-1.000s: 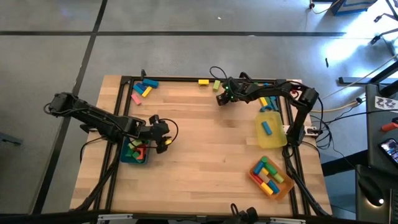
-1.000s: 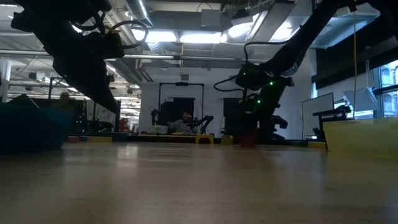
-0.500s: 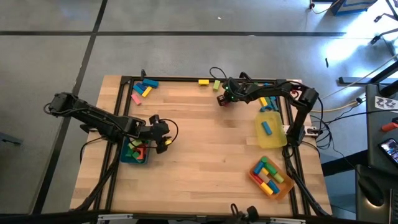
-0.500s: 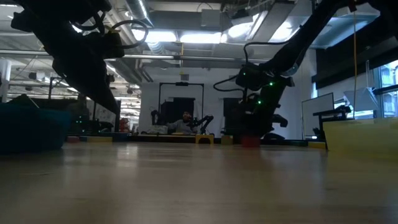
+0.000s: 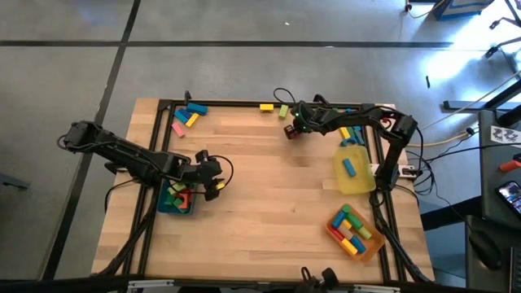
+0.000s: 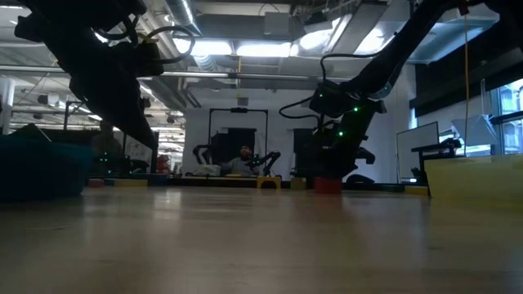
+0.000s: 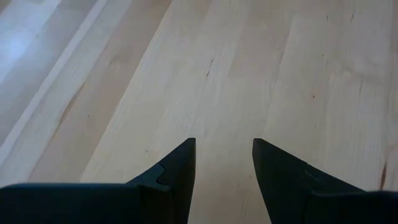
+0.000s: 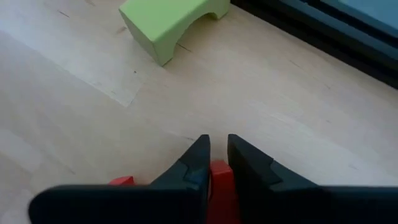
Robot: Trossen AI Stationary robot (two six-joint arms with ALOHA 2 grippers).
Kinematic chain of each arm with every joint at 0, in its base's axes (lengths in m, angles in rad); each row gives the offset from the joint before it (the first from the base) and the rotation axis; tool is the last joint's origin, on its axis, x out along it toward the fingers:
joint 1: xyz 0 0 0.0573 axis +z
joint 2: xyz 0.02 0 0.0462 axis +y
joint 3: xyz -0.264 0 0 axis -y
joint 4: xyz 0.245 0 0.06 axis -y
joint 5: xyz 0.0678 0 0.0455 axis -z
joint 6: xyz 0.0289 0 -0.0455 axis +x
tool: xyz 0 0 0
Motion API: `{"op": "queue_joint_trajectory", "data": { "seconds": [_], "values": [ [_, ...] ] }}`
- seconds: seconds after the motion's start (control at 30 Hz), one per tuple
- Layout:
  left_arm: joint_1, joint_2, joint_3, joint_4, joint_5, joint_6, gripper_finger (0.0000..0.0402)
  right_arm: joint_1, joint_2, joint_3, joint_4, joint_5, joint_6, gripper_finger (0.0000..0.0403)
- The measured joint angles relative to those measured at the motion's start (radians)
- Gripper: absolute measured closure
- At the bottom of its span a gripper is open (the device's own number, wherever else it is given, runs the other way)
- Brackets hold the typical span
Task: Sort blocks by size
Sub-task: Put the red arch block into the blue bin
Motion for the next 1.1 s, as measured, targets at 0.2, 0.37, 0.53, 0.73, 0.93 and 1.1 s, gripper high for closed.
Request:
{"op": "queue_joint_trajectory", "data": {
  "seconds": [0.2, 0.37, 0.53, 0.73, 0.93, 1.1],
  "values": [
    [0.000, 0.000, 0.000, 0.000, 0.000, 0.003, 0.0259, 0.024, 0.000, -0.001, 0.053, 0.011, -0.064, 0.0359],
    [0.000, 0.000, 0.000, 0.000, 0.000, 0.003, 0.0259, 0.059, -0.011, -0.002, 0.086, 0.016, -0.093, 0.0350],
    [0.000, 0.000, 0.000, 0.003, -0.006, 0.011, 0.0259, 0.087, -0.048, -0.002, 0.108, 0.017, -0.120, 0.0361],
    [0.000, 0.000, 0.000, 0.005, -0.013, 0.034, 0.0259, 0.116, -0.076, -0.002, 0.137, 0.004, -0.139, 0.0351],
    [-0.001, 0.000, 0.000, 0.005, -0.013, 0.034, 0.0259, 0.156, -0.083, -0.002, 0.194, -0.081, -0.169, 0.0361],
    [-0.001, 0.000, 0.000, 0.005, -0.012, 0.038, 0.0259, 0.196, -0.083, -0.002, 0.236, -0.131, -0.190, 0.0354]
  ]
}}
